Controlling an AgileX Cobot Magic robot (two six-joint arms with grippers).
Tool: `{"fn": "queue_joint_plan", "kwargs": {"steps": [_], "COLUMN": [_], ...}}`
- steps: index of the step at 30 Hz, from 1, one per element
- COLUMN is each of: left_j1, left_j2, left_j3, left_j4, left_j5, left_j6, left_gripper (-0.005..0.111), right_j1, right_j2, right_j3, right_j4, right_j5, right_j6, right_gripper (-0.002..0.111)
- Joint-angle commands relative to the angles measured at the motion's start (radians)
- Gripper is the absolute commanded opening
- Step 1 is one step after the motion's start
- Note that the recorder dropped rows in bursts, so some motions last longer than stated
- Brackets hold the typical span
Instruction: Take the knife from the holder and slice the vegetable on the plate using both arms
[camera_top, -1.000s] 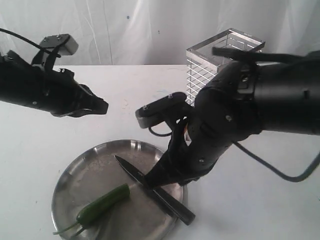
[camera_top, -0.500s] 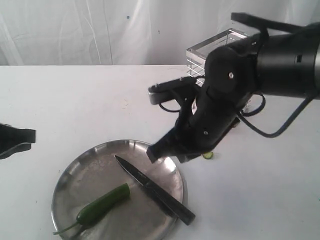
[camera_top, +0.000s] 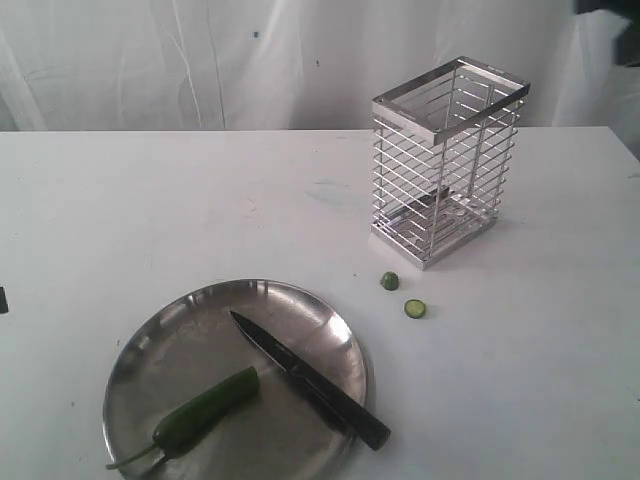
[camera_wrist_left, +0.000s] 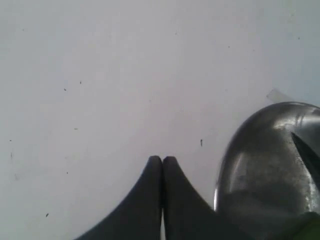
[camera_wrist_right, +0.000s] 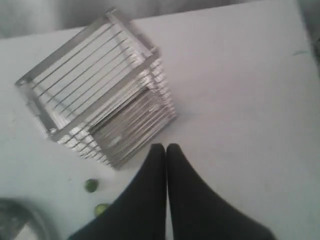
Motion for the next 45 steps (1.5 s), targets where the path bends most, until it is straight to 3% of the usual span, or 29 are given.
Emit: {"fn": "queue_joint_plan", "kwargs": {"steps": [1, 5, 9, 14, 24, 27, 32, 35, 37, 40, 43, 45], "left_j1": [0.002, 0.002, 0.002, 0.002, 0.002, 0.002, 0.002, 0.002, 0.002, 0.002, 0.002, 0.002], "left_j2": [-0.037, -0.042, -0.042, -0.042, -0.042, -0.042, -0.042, -0.042, -0.042, -0.042, -0.042, -0.042], "left_j3": [0.008, 0.008, 0.008, 0.008, 0.008, 0.008, 0.008, 0.008, 0.008, 0.008, 0.008, 0.008], "left_j4": [-0.049, -0.047, -0.047, -0.047, -0.047, -0.047, -0.045, -0.045, -0.045, -0.045, -0.045, -0.045], "left_j5": [0.054, 0.084, 0.077, 0.077, 0.077, 0.077, 0.068, 0.057, 0.054, 0.054, 0.056, 0.056], "left_j6": [-0.008, -0.001, -0.001, -0.001, -0.001, -0.001, -0.001, -0.001, -0.001, -0.001, -0.001, -0.001], "left_gripper": [0.0, 0.0, 0.0, 0.0, 0.0, 0.0, 0.0, 0.0, 0.0, 0.0, 0.0, 0.0], "right_j1": [-0.071, -0.071, -0.071, -0.071, -0.071, -0.102, -0.14, -0.141, -0.141, -0.141, -0.146, -0.149], "right_j2": [-0.239, -0.495, -0.702, -0.898, -1.155, -1.216, -1.22, -1.22, -1.22, -1.22, -1.22, -1.22], "right_j3": [0.163, 0.35, 0.469, 0.48, 0.487, 0.56, 0.817, 1.013, 1.132, 1.278, 1.278, 1.278], "right_j4": [-0.059, -0.059, -0.052, -0.043, -0.059, -0.06, 0.168, 0.286, 0.307, 0.253, 0.108, 0.014], "right_j5": [-0.146, -0.298, -0.284, -0.136, -0.171, -0.443, -1.307, -1.506, -1.45, -1.169, -0.783, -0.656], "right_j6": [0.048, 0.029, 0.029, 0.029, 0.024, -0.112, -0.428, -0.404, -0.331, -0.146, -0.056, -0.05], "right_gripper": [0.0, 0.0, 0.0, 0.0, 0.0, 0.0, 0.0, 0.0, 0.0, 0.0, 0.0, 0.0]}}
